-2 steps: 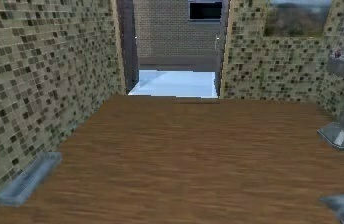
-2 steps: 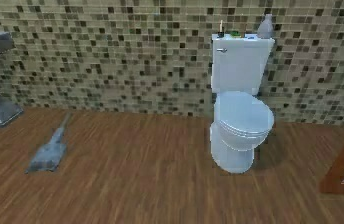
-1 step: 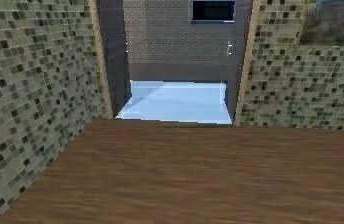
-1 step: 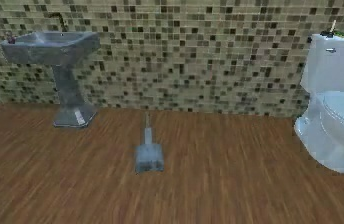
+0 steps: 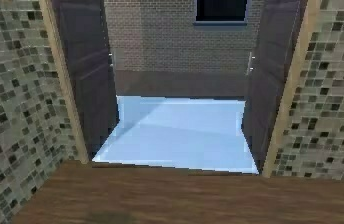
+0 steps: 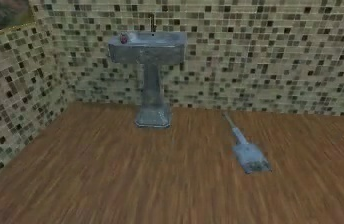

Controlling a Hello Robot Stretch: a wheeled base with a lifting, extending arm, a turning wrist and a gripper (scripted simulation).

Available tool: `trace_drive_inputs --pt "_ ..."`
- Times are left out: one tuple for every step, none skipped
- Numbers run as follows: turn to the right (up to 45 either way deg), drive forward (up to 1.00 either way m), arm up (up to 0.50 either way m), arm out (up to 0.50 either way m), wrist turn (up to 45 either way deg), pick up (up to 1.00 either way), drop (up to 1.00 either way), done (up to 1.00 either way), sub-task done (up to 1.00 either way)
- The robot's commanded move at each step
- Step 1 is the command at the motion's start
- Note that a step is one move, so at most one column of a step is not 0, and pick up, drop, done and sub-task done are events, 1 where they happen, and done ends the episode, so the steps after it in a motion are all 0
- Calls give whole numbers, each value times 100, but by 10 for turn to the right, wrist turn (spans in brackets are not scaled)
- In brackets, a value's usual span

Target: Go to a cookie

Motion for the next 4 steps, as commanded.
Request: trace_drive_inputs --pt "0 100 0 0 0 0 0 0 0" --pt "0 100 0 0 0 0 0 0 0" --pt "60 0 0 0 0 0 0 0 0" --pt "0 20 0 0 0 0 0 0 0"
